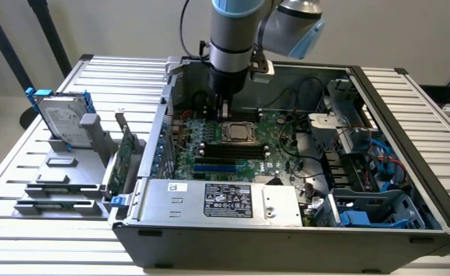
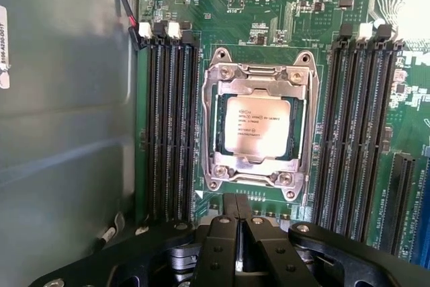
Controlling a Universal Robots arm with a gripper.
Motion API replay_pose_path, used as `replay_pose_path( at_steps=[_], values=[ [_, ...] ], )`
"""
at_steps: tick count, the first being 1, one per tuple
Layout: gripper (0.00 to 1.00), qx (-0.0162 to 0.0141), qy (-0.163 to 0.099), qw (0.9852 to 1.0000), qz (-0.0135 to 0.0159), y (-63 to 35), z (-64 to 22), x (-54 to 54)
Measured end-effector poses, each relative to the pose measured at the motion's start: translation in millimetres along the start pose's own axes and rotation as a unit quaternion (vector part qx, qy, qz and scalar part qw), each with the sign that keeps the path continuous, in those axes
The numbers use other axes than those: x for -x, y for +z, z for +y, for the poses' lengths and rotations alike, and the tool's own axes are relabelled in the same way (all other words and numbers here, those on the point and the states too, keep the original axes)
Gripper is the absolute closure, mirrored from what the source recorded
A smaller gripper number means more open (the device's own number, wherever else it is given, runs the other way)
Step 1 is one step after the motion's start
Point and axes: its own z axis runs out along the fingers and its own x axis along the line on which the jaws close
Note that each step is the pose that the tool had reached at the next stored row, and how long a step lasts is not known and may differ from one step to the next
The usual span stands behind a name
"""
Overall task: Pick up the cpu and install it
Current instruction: 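Install the first cpu locking lever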
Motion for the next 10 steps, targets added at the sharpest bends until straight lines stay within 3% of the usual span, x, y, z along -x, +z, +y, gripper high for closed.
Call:
replay_pose_path(
  at_steps=[2, 3, 10],
  values=[
    [0.89, 0.0018, -0.002, 1.0, -0.0074, 0.1, -0.7, -1.8],
    [0.89, 0.0021, -0.002, 1.0, -0.0093, 0.0, -1.2, -2.2],
    [0.89, 0.0022, -0.002, 0.9999, -0.0102, 0.0, -1.4, -2.2]
  ],
)
